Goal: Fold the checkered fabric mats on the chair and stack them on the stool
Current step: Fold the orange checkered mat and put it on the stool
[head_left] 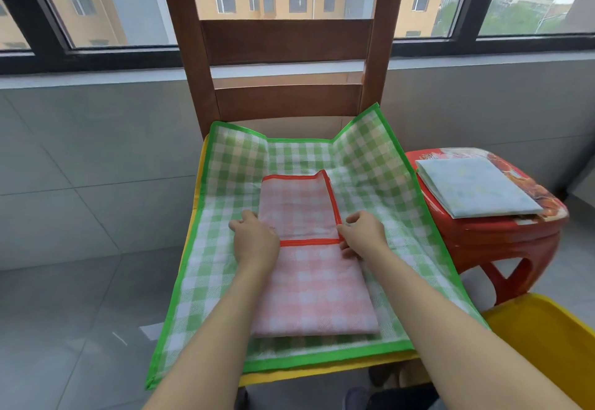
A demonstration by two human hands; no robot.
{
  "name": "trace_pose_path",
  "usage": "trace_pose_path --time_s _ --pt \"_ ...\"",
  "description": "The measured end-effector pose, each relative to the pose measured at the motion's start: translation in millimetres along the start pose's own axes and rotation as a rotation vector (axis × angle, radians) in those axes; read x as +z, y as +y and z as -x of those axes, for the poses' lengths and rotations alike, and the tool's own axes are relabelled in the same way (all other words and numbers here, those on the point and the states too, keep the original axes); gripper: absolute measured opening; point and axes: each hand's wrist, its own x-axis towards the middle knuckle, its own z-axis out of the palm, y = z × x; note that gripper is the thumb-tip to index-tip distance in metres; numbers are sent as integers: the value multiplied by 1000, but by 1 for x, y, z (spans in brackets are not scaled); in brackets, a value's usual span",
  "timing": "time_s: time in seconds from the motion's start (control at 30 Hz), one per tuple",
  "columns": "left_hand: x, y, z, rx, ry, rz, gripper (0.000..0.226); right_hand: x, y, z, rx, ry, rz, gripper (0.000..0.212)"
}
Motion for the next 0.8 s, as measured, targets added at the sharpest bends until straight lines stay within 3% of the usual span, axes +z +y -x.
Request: trace_pose_path --time_s 0.1,0.23,0.3,0.4,0.63,0.8 --pt "6 0 -12 -83 19 -6 37 4 2 -4 -11 58 15 10" --pt "12 -6 -29 -144 30 23 37 11 1 -9 -24 128 99 32" --pt "11 -8 -31 -162 21 80 33 11 0 -12 14 125 61 27" --pt "8 -10 -30 -210 -4 280 23 7 -2 -14 100 92 -112 13" --pt "-11 -1 -22 -409 -108 917 15 -9 -8 -11 188 -126 -457 6" --pt "-24 -10 -16 -423 -223 1048 27 -18 -3 -10 175 -233 -531 22"
